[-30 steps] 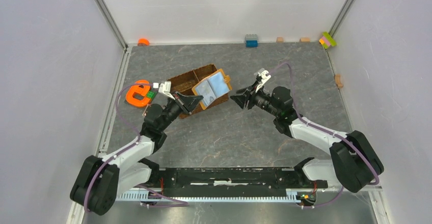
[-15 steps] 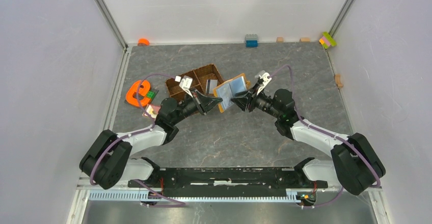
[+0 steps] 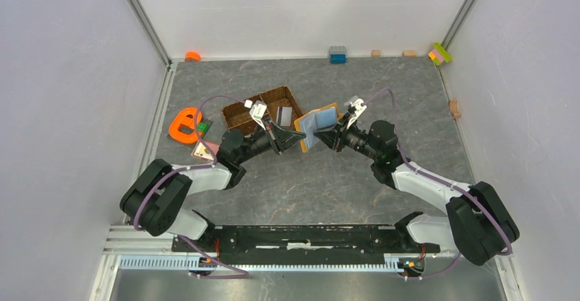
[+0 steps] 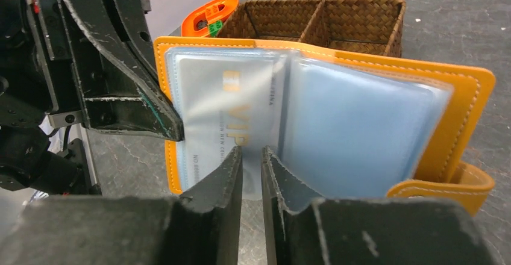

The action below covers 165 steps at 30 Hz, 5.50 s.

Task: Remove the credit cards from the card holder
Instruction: Remove the credit card from the card holder.

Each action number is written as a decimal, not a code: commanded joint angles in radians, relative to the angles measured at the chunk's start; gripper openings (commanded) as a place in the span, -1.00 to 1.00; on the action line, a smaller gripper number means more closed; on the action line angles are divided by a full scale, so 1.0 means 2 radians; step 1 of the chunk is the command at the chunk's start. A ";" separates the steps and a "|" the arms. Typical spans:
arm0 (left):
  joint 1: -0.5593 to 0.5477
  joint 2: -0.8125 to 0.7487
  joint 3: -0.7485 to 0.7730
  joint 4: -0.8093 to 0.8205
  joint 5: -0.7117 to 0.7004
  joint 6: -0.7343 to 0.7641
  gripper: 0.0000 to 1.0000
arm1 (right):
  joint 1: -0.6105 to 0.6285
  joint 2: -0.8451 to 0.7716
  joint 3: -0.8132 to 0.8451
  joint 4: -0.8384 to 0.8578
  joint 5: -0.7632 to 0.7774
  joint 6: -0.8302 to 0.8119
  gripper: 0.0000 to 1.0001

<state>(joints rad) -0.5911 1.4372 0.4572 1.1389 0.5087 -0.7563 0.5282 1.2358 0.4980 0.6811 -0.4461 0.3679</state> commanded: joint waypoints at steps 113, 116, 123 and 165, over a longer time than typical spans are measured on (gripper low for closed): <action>0.023 -0.025 0.006 0.044 0.026 -0.048 -0.95 | 0.031 -0.119 -0.040 0.002 -0.020 -0.017 -0.19; 0.023 -0.023 0.008 0.051 0.032 -0.052 -0.96 | 0.031 -0.121 -0.038 -0.011 -0.001 -0.023 -0.16; 0.023 -0.018 0.010 0.058 0.041 -0.057 -0.95 | 0.031 -0.122 -0.035 -0.030 0.025 -0.031 -0.19; 0.018 0.025 0.021 0.132 0.072 -0.108 -0.95 | 0.037 -0.146 -0.042 -0.053 0.085 -0.039 0.23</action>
<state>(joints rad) -0.5526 1.5124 0.4808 1.3193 0.6384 -0.9550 0.6006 0.9958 0.4072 0.5716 -0.3599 0.3080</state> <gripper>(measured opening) 0.047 0.578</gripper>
